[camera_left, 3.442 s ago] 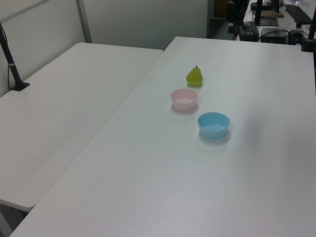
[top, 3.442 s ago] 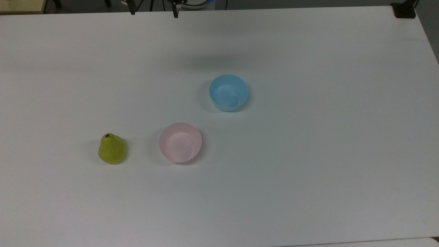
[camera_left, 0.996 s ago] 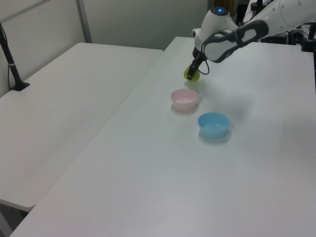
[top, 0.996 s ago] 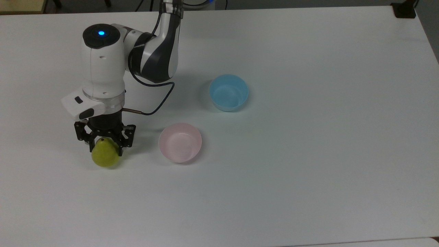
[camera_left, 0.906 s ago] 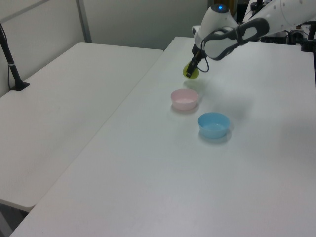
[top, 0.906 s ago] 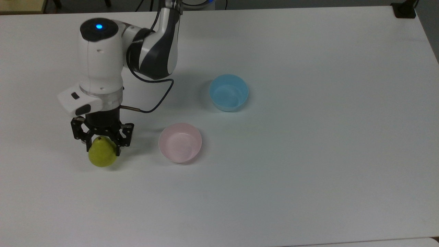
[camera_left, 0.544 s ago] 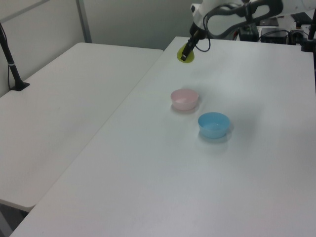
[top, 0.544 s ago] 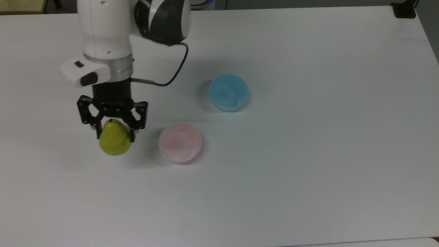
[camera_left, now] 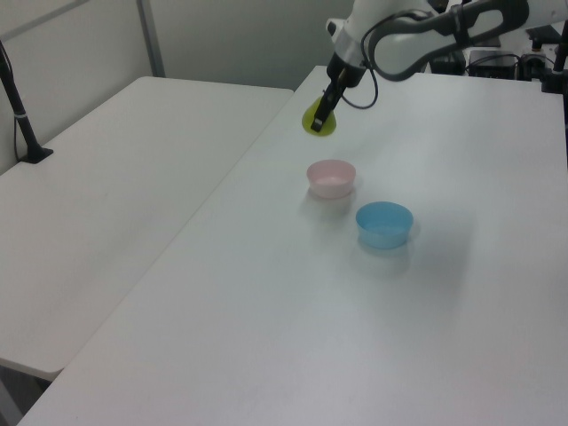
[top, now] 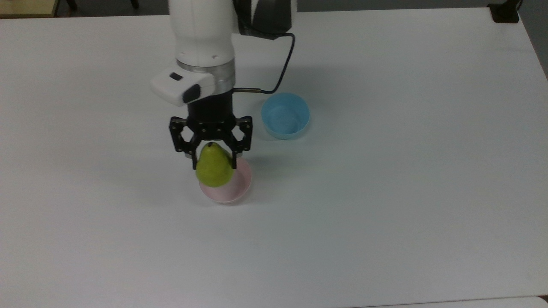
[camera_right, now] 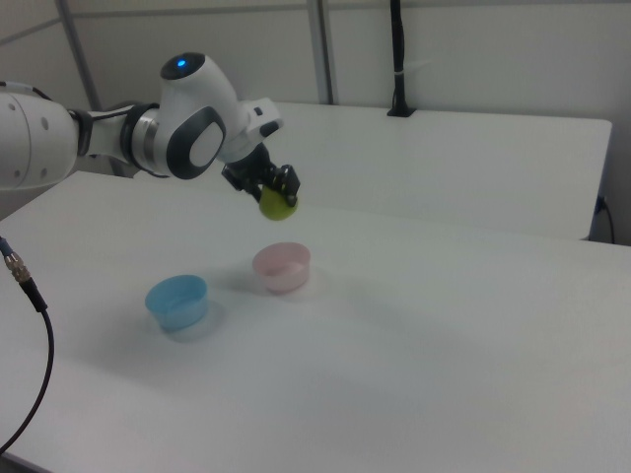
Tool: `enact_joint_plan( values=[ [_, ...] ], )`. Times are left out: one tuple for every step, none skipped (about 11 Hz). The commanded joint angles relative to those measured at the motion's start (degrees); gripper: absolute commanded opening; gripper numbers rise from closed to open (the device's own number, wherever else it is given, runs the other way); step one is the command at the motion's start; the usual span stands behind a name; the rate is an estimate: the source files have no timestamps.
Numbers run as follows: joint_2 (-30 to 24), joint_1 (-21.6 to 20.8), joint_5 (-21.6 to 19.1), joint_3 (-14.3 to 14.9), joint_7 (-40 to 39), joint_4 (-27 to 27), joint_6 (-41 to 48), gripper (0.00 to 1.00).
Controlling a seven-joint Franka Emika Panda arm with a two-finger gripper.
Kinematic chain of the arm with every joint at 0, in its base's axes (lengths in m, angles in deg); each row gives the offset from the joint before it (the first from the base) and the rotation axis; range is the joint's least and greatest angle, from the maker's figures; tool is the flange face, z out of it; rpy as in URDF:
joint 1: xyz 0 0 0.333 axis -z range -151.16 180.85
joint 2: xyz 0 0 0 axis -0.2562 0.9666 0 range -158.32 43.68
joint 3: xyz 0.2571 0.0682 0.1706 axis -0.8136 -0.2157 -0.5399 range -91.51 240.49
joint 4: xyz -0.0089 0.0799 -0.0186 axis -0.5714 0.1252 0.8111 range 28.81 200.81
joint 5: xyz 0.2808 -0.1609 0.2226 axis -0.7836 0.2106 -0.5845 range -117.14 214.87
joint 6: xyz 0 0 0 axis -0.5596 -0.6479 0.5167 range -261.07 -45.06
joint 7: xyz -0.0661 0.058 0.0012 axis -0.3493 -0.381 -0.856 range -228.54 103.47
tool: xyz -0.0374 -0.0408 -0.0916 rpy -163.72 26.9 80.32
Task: Place the pear in the bowl
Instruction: 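Lift the held pear and carry it over the pink bowl, then lower the pear into the pink bowl and open the gripper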
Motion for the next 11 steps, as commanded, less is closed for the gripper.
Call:
enact_joint_plan(
  values=[
    [0.6,-2.8,3.5,0.4,2.7,3.3,0.5,0.27],
    [1.4,-2.8,4.1,0.4,3.0,3.3,0.4,0.27],
    [1.8,-2.7,4.9,0.4,2.9,3.4,0.5,0.28],
    [2.5,-2.4,5.3,0.4,2.8,3.9,0.4,0.28],
    [3.7,-2.2,5.5,0.4,2.8,4.0,0.2,0.29],
    [4.7,-2.1,5.9,0.4,2.9,4.0,0.0,0.31],
    [5.3,-2.1,5.9,0.4,2.9,4.0,0.0,0.36],
    [5.5,-2.0,5.8,0.4,3.0,3.9,0.0,0.46],
    [5.5,-2.0,5.7,0.4,3.2,3.8,0.0,0.68],
    [5.5,-2.0,5.6,0.4,4.9,3.7,0.0,1.0],
    [5.3,-2.0,5.8,0.4,5.5,3.6,0.0,1.0]
  ],
)
